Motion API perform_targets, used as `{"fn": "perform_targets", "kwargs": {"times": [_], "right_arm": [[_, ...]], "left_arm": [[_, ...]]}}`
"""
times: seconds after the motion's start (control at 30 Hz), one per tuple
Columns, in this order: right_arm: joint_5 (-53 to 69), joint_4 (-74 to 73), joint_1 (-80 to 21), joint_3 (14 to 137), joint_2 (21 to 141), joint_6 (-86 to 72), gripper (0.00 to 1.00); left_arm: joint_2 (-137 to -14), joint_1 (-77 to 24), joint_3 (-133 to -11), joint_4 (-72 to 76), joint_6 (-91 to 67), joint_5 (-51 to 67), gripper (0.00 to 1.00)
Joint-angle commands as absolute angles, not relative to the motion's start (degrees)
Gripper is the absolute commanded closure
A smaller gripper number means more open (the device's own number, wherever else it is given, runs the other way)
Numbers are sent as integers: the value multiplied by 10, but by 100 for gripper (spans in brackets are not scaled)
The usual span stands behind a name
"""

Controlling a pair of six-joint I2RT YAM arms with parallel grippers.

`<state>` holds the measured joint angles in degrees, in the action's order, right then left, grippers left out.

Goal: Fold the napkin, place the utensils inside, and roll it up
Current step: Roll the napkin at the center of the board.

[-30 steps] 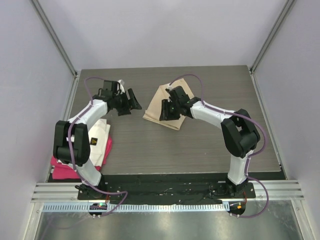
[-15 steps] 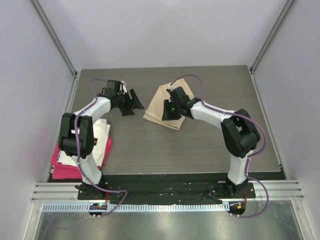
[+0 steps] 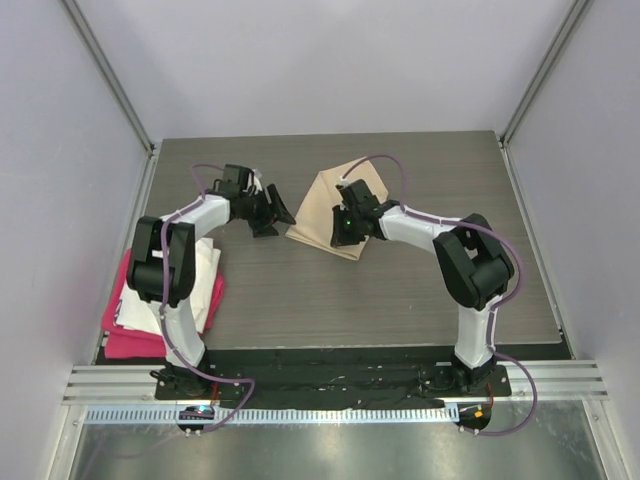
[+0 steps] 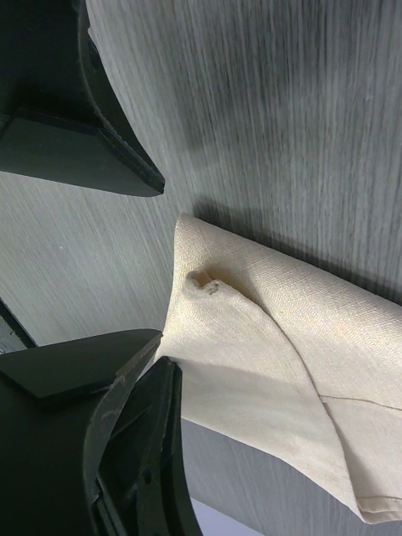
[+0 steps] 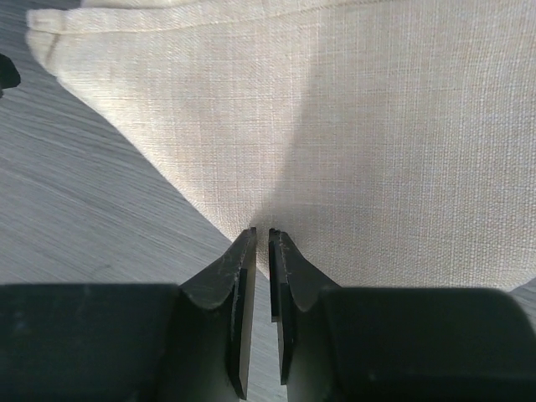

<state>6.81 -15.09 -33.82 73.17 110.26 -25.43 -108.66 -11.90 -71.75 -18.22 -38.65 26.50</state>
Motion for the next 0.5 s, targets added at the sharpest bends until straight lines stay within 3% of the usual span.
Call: {"fn": "perform_targets", "kwargs": {"times": [0.0,0.27,0.47], "right_arm": [[56,-129,-335,729,1105,-244,80],[58,-128,-335,726,1118,-244,81],[59,-126,-336,722,1120,-246,82]], "left_arm": [[-1092,-127,-729,-150,-395,292,31],[-1100,-135,-722,-141,-398,295,32],[-1106,-140,-715,-142,-401,286,41]]}}
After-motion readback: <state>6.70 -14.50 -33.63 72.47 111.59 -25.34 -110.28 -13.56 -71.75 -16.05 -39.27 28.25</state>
